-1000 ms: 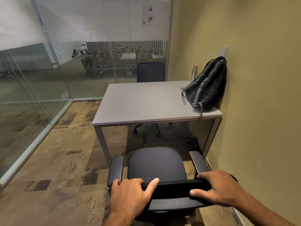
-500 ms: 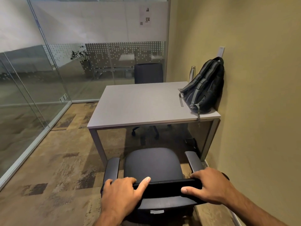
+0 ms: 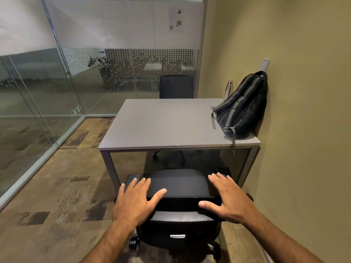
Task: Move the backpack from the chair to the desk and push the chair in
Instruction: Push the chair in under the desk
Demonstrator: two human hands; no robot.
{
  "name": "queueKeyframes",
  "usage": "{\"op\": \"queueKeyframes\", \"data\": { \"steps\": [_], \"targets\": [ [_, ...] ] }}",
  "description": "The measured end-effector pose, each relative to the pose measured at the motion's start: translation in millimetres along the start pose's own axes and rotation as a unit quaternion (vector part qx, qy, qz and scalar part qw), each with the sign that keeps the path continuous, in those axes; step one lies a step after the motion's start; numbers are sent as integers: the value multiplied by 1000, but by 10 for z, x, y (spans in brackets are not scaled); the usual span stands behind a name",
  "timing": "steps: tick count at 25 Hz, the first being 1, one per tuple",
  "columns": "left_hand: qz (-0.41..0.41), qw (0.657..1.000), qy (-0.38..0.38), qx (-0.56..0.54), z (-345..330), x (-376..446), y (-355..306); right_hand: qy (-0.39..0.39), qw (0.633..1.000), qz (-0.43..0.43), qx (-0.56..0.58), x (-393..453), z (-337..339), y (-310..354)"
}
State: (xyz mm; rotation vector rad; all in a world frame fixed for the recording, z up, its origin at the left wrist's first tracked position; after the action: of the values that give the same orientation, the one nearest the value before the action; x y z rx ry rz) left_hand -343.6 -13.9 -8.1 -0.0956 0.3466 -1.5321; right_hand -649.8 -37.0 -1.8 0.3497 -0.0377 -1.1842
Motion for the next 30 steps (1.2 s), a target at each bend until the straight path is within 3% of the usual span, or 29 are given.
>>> {"op": "queueKeyframes", "data": {
  "steps": [10, 30],
  "targets": [
    [-51, 995, -5, 84, 182, 1123, 72, -71, 997, -3, -20, 1036, 136, -304],
    [-46, 998, -9, 47, 459, 2837, 100, -99, 994, -9, -50, 2607, 613, -740]
  ]
}}
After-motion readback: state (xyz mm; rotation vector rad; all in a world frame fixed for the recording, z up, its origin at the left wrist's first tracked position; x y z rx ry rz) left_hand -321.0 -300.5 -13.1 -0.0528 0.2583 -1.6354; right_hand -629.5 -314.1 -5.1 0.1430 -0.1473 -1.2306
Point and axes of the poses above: each hand's wrist, its own x-axis towards the middle knuckle, its own z-axis out of the back of the hand, y = z × x, the point moved 1 cm from there along x, towards the middle knuckle, and after that the axes turned 10 degrees about y, right-handed, at the moved point
